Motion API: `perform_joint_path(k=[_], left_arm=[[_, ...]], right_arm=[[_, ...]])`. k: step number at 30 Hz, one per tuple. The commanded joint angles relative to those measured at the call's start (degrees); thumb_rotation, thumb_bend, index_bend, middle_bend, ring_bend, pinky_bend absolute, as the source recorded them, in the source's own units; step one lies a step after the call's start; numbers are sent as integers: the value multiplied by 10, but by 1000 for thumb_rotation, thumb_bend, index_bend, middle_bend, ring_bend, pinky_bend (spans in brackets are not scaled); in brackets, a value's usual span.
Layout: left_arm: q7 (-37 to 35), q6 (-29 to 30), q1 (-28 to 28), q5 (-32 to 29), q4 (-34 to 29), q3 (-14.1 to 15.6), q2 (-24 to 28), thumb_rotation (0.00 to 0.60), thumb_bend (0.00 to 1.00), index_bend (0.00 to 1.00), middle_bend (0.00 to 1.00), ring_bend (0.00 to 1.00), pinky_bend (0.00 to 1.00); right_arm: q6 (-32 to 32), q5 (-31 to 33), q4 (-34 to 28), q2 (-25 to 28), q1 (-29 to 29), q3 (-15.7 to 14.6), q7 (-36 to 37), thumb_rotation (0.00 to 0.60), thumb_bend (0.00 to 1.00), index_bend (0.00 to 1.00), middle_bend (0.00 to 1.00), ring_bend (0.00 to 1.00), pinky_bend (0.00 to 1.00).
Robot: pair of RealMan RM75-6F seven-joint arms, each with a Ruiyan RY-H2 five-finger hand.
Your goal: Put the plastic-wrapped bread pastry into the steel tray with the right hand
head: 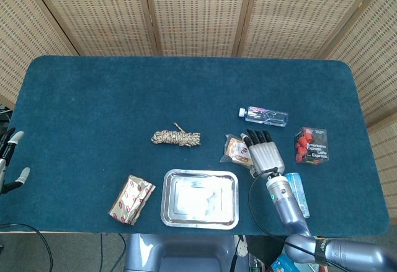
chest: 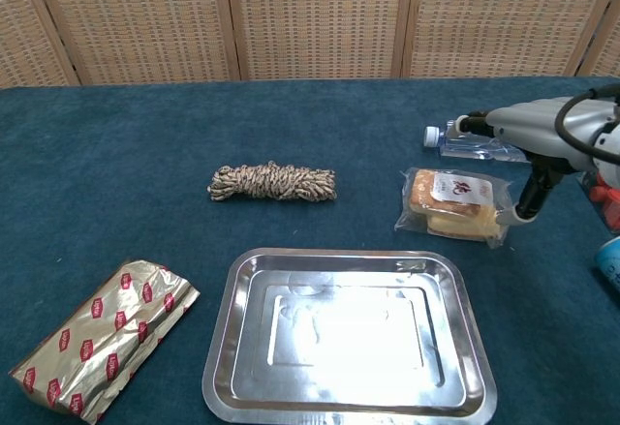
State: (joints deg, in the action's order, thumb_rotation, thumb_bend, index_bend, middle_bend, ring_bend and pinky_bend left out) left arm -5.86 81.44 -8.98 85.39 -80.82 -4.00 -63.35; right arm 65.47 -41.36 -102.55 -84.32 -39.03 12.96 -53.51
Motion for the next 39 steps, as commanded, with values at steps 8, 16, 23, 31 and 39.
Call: perform_joint_path(k=[8,16,23,31,39], left_arm=[[-23,0,1,-3,21,1,-3,585,382,0,0,0,0],[-32,-5,-3,-3,34,1,-6,585,383,0,0,0,0],[-31,-12,-6,-6,36,1,-8,584,382,0,0,0,0],[-38,-20,-7,-17,44,0,-9,584,382,0,0,0,0],[-43,-21,-7,-20,52,-1,-12,584,382,0,0,0,0]], right_arm=[[-9,26,38,-30,-29,-2,7,600,229,58,0,0,0],[-24,38,70,-43,-42,-10,21,600,229,58,0,0,0],[-52,51,107,-52,-57,-12,39,600,229,58,0,0,0],[-99,59,167,-66,-73,-18,68,600,229,58,12,0,19],[-115,32,214,-82,-78,-31,102,600,230,251,316,213,342]])
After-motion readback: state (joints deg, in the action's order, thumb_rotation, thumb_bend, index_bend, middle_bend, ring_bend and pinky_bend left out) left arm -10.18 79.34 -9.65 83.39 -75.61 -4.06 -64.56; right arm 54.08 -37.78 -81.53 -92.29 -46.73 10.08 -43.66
